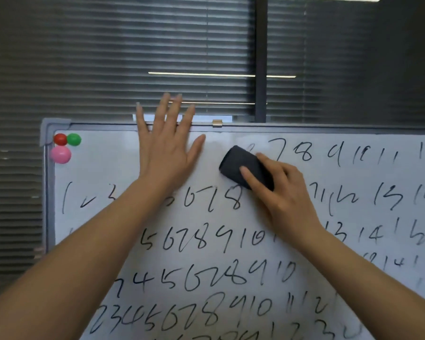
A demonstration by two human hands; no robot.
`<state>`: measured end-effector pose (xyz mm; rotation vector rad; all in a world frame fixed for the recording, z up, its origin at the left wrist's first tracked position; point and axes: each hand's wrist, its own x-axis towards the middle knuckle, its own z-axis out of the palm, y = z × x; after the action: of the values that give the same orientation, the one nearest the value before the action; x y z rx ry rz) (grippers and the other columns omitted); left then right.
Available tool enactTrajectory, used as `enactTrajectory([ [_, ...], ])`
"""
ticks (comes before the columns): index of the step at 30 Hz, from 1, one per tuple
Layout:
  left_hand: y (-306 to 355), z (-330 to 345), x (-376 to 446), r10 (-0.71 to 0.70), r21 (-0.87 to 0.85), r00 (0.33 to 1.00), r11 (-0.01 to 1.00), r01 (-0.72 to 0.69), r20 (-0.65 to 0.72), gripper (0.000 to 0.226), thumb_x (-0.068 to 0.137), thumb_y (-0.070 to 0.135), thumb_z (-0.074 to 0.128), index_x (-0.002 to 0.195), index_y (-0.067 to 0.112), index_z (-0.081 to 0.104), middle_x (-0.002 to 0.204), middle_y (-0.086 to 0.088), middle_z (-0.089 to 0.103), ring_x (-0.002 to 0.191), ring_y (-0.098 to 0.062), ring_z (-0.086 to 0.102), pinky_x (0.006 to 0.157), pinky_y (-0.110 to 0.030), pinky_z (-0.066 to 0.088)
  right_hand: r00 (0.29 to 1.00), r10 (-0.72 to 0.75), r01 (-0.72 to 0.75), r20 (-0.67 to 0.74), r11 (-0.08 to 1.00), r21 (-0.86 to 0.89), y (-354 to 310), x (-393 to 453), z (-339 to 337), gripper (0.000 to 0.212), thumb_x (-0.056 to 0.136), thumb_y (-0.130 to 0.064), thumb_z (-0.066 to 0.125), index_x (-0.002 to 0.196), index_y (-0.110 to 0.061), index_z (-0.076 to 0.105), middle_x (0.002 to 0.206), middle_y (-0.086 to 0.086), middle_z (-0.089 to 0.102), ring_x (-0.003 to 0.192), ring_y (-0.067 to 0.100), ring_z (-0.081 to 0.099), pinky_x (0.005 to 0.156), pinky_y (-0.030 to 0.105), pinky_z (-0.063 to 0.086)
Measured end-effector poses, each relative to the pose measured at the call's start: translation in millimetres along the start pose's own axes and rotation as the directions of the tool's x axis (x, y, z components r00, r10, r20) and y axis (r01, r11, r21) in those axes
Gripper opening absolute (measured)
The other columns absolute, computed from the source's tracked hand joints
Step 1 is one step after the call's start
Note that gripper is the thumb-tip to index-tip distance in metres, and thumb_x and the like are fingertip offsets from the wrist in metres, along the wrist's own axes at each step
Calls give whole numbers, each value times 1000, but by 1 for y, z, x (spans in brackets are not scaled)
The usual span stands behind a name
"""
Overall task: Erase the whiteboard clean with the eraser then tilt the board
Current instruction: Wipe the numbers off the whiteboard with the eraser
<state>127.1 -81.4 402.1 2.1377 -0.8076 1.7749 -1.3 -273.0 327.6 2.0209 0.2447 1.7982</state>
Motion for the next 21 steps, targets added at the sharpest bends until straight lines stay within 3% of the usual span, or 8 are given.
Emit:
enactTrajectory([
  [4,32,7,5,63,-23,998,998,-63,3,63,100,49,10,155,20,23,163,-4,13,151,-23,5,117,-58,-7,965,247,-248,-86,969,-6,6,9,0,44,81,2,67,125,-3,61,126,34,51,93,47,53,79,47,44],
  [7,36,13,5,45,-25,999,999,-45,0,62,100,47,14,155,19,21,163,-4,14,150,-22,10,119,-55,-4,970,231,-230,-82,973,16,-6,1,9,46,80,4,67,125,-3,61,125,35,51,93,47,54,79,46,46],
  [13,36,16,2,34,-30,999,999,-34,9,62,100,46,15,155,18,20,163,-5,16,149,-24,13,120,-53,1,998,-58,59,37,998,-27,12,-22,5,46,82,1,62,127,-7,59,128,31,53,103,37,47,81,45,47],
  [18,42,16,1,34,-37,999,999,-34,-11,66,99,49,10,154,15,22,162,-7,19,149,-26,15,119,-53,0,985,159,-161,-66,987,-19,48,-14,-1,41,87,-3,62,127,-4,59,128,33,50,97,47,53,82,49,44],
  [21,42,23,4,27,-24,999,999,-27,-21,63,102,49,11,155,15,21,162,-7,19,149,-26,15,119,-53,0,973,209,-211,-92,977,-13,57,-17,4,41,88,-3,62,128,-3,58,127,33,50,98,47,52,83,49,44],
])
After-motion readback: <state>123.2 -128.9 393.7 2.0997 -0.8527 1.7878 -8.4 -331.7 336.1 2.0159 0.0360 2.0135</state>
